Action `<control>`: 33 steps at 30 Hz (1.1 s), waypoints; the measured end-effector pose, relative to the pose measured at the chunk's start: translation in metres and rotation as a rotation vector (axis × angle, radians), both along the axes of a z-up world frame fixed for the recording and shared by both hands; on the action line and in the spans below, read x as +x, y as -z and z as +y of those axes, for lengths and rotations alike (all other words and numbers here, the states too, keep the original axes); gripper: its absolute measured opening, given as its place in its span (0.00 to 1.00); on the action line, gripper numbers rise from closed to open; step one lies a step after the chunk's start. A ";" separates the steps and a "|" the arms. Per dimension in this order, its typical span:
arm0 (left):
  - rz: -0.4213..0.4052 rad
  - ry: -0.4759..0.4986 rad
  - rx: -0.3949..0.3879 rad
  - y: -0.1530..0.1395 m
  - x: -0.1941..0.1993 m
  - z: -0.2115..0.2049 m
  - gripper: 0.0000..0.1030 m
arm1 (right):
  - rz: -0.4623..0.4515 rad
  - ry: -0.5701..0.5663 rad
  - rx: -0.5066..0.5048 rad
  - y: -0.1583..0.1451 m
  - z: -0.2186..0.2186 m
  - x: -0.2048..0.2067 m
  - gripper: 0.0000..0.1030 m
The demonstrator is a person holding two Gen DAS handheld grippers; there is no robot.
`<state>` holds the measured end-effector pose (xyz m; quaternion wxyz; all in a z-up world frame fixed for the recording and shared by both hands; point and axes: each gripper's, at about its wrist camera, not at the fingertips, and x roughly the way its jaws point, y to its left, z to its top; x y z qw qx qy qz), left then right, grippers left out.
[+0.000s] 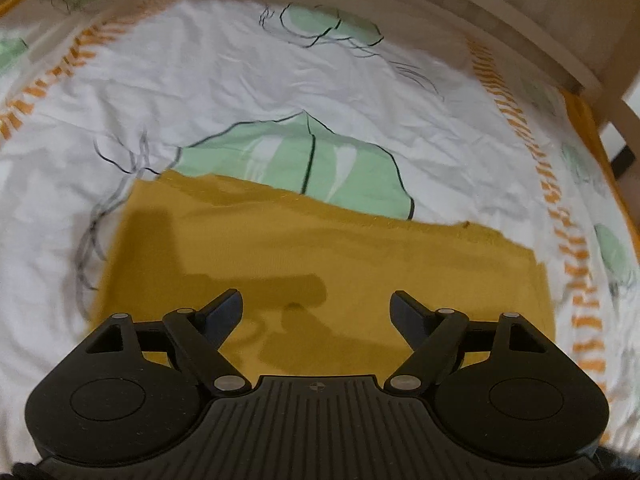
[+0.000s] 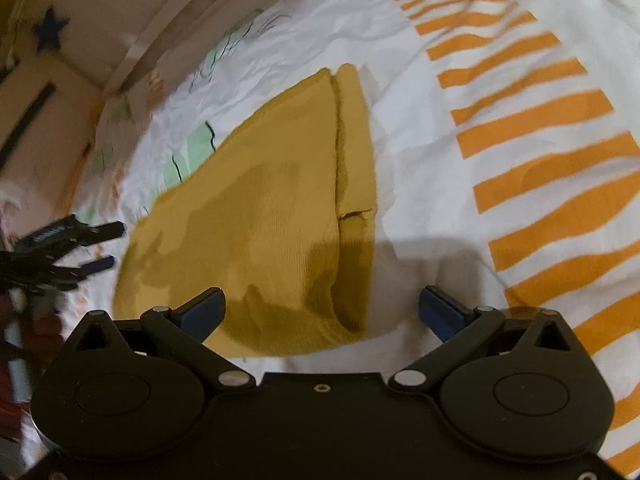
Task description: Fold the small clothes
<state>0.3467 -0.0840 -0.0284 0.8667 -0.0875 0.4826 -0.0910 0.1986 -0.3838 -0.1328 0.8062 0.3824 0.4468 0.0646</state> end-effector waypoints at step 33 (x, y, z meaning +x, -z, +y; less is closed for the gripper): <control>0.114 0.037 0.144 0.055 0.031 -0.050 0.86 | -0.149 0.109 0.379 0.036 -0.035 0.055 1.00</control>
